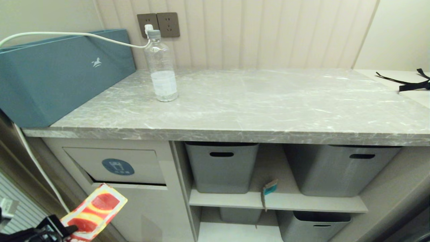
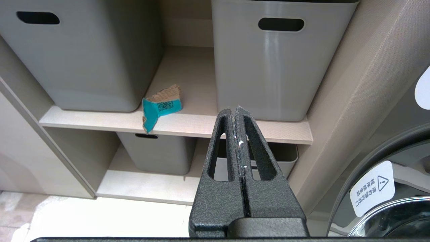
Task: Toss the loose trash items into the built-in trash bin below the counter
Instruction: Put the garbage in the trash can
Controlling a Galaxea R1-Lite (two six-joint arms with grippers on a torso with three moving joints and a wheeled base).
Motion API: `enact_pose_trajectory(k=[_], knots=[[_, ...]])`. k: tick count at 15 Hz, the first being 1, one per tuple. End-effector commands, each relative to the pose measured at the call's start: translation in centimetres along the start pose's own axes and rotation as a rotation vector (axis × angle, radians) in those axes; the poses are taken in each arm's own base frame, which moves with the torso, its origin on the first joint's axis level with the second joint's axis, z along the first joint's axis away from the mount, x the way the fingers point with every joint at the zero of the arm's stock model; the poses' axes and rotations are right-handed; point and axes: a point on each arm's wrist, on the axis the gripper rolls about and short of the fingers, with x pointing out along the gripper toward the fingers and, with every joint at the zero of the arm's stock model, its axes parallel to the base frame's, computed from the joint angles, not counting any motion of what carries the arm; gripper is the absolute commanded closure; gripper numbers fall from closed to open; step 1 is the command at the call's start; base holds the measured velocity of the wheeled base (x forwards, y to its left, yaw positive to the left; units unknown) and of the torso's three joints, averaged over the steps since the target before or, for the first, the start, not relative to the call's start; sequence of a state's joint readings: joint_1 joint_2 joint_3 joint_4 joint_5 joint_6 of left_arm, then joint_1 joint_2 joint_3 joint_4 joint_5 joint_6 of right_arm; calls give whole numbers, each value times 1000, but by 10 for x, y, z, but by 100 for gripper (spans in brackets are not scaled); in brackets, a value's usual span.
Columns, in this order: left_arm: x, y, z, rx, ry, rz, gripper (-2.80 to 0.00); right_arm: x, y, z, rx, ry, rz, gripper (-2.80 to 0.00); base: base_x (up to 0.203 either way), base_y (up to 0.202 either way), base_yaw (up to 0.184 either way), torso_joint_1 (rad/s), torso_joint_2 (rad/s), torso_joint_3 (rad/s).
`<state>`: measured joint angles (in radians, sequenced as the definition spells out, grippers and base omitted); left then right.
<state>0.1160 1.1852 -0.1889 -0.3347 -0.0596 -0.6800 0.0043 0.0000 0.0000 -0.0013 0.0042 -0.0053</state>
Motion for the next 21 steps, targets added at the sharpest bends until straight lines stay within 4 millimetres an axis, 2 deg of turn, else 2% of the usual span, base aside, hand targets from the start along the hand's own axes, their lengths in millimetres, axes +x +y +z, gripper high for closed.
enact_pose_trajectory(k=[1,9,11,14,21], knots=[[0,3,-3,50,0,22,0,0,0,0,-1,-2,1,0,0,0,0,0,0,0],[4,6,-6,70,21,44,0,0,0,0,-1,-2,1,0,0,0,0,0,0,0],[12,6,-6,47,49,66,0,0,0,0,-1,-2,1,0,0,0,0,0,0,0],[25,1,2,-96,-13,5,0,0,0,0,-1,-2,1,0,0,0,0,0,0,0],[69,0,6,-152,-1,-49,0,0,0,0,-1,-1,1,0,0,0,0,0,0,0]])
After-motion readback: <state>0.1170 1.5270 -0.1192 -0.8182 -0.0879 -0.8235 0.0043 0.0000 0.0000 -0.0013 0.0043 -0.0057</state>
